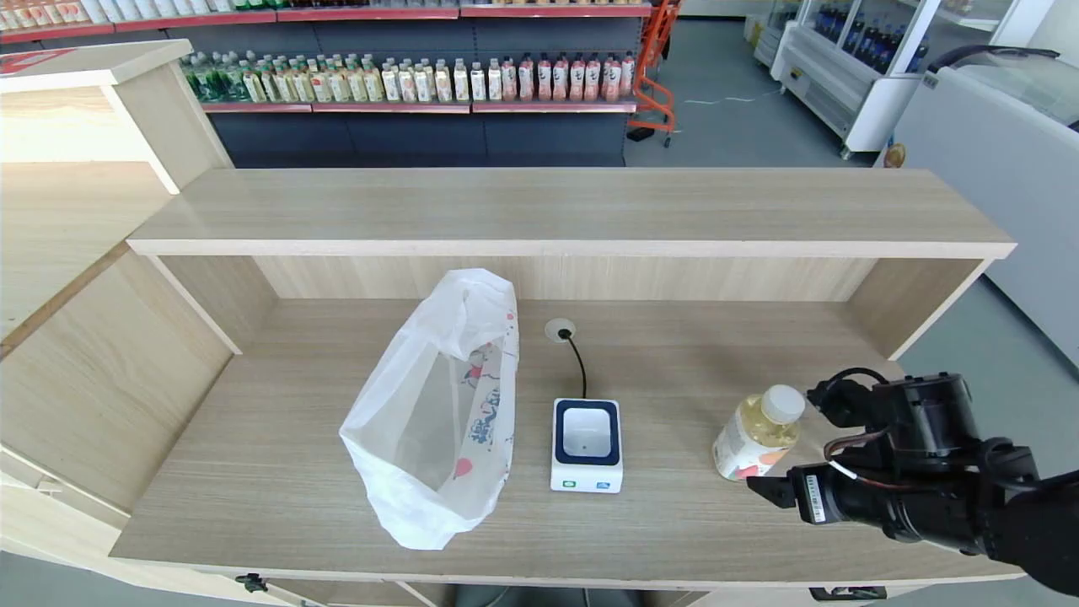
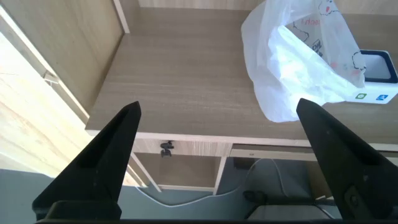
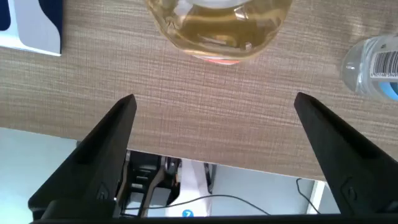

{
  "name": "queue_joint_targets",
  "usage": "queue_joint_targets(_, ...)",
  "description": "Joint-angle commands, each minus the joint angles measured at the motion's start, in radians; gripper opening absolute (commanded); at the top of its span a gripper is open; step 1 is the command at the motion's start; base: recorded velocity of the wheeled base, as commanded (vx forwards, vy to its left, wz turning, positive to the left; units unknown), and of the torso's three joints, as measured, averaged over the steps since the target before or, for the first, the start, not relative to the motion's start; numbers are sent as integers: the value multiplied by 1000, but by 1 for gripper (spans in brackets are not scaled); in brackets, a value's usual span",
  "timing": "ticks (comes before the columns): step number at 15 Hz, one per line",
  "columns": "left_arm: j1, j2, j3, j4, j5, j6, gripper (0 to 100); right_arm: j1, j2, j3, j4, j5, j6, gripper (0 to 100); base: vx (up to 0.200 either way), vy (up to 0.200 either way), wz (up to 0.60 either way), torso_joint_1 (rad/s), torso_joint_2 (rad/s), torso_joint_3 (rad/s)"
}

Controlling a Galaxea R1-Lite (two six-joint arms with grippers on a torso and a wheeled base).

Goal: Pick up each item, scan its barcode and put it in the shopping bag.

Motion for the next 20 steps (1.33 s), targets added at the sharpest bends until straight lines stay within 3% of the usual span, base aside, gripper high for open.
queue_joint_targets(1,0,0,0,0,1,-1,100,28,172,4,-133,-6,-1,100,0,0,0,0,0,0)
queue_joint_targets(7,0,0,0,0,1,-1,100,42,328,-5,-460,-8,-25,100,0,0,0,0,0,0)
queue_joint_targets(20,0,0,0,0,1,-1,100,55,379,-79,-632,-20,-70,100,0,0,0,0,0,0)
